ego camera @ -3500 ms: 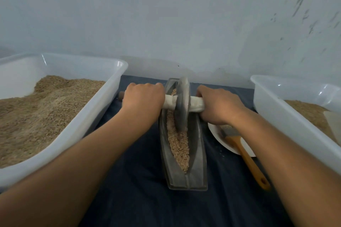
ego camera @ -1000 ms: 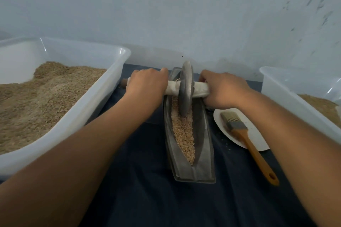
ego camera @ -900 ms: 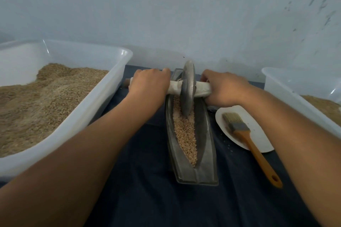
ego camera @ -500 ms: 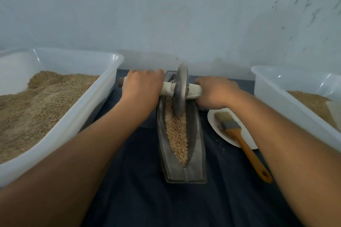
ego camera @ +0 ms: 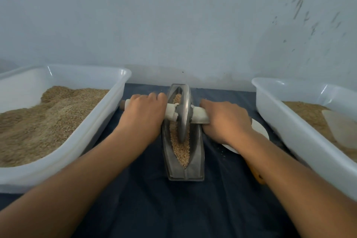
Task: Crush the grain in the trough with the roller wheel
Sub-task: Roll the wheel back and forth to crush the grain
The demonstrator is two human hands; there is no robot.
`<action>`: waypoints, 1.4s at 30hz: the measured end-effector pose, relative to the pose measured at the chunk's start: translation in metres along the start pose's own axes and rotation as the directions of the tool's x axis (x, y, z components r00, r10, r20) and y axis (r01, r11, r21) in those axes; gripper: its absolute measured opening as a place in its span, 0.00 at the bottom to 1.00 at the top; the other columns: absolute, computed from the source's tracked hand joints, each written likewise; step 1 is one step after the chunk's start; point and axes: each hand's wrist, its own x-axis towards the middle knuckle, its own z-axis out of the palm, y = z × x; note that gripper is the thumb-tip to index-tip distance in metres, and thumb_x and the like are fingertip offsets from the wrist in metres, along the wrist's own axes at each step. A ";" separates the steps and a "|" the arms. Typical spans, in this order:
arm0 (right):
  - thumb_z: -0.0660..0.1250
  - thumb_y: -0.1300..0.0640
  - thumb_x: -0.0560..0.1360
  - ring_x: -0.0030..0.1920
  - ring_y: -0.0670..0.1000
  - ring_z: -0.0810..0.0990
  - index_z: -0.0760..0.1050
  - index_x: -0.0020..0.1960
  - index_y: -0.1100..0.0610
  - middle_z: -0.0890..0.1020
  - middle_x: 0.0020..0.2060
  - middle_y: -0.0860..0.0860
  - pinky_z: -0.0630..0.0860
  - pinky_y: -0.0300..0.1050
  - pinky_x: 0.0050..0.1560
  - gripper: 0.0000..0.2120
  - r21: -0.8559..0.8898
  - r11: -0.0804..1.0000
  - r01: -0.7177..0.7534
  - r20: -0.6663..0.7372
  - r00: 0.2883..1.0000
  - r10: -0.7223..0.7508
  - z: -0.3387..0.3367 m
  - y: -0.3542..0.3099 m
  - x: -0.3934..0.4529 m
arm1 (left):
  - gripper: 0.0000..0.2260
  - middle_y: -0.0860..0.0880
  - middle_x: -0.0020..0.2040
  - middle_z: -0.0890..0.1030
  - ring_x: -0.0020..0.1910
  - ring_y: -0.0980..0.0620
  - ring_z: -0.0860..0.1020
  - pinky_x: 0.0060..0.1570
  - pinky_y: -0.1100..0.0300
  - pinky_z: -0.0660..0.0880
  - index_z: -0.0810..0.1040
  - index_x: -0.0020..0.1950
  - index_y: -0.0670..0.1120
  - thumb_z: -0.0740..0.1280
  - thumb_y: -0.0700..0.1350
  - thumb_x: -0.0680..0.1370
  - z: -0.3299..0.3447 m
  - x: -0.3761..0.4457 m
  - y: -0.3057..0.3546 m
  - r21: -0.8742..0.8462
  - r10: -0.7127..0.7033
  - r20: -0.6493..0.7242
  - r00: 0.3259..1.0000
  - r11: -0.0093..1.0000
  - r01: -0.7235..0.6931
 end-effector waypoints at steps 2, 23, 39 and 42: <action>0.64 0.46 0.74 0.36 0.52 0.73 0.69 0.51 0.44 0.72 0.35 0.44 0.56 0.44 0.29 0.08 0.003 0.999 0.036 -0.028 0.999 -0.036 -0.002 -0.002 -0.009 | 0.18 0.52 0.42 0.65 0.36 0.53 0.65 0.40 0.57 0.63 0.57 0.48 0.49 0.69 0.46 0.75 -0.005 -0.009 0.001 0.001 0.012 -0.004 1.000 1.000 -0.012; 0.67 0.45 0.73 0.34 0.54 0.70 0.64 0.49 0.47 0.74 0.36 0.46 0.57 0.45 0.28 0.13 -0.071 0.996 0.051 -0.114 0.992 -0.058 -0.009 -0.006 -0.030 | 0.15 0.52 0.44 0.70 0.41 0.50 0.70 0.45 0.53 0.68 0.60 0.52 0.55 0.66 0.49 0.74 -0.003 -0.031 -0.015 -0.158 0.015 -0.075 0.997 0.987 -0.026; 0.66 0.46 0.68 0.39 0.52 0.74 0.68 0.53 0.39 0.74 0.37 0.42 0.60 0.43 0.31 0.15 0.020 1.000 0.011 0.162 0.987 -0.014 0.007 0.016 0.050 | 0.13 0.54 0.36 0.72 0.33 0.51 0.68 0.39 0.54 0.63 0.65 0.45 0.53 0.70 0.50 0.73 0.038 0.037 -0.014 -0.064 -0.106 -0.035 0.994 0.993 0.103; 0.69 0.46 0.67 0.43 0.52 0.75 0.68 0.53 0.39 0.73 0.39 0.41 0.64 0.44 0.33 0.17 0.038 0.999 0.003 0.251 0.968 -0.013 0.002 0.018 0.065 | 0.10 0.53 0.37 0.72 0.35 0.50 0.70 0.39 0.54 0.63 0.66 0.46 0.53 0.68 0.49 0.74 0.042 0.046 -0.015 -0.087 -0.124 -0.015 0.992 0.989 0.122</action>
